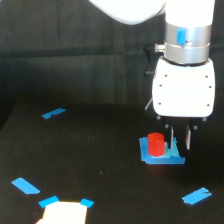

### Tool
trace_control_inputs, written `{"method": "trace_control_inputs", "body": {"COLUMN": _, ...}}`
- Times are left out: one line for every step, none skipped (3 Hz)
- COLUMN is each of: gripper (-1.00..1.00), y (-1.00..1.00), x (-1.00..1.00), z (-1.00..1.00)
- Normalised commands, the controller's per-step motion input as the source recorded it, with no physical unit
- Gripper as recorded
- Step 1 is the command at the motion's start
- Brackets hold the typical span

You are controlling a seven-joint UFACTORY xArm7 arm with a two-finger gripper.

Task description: Pick up the red object from the table

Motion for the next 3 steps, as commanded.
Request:
{"method": "trace_control_inputs", "body": {"gripper": -1.0, "y": -1.0, "x": 0.06, "z": 1.0}}
{"method": "trace_control_inputs", "body": {"gripper": 1.0, "y": -0.71, "x": 0.39, "z": -0.01}}
{"method": "trace_control_inputs", "body": {"gripper": 0.75, "y": -0.82, "x": 0.09, "z": 0.11}}
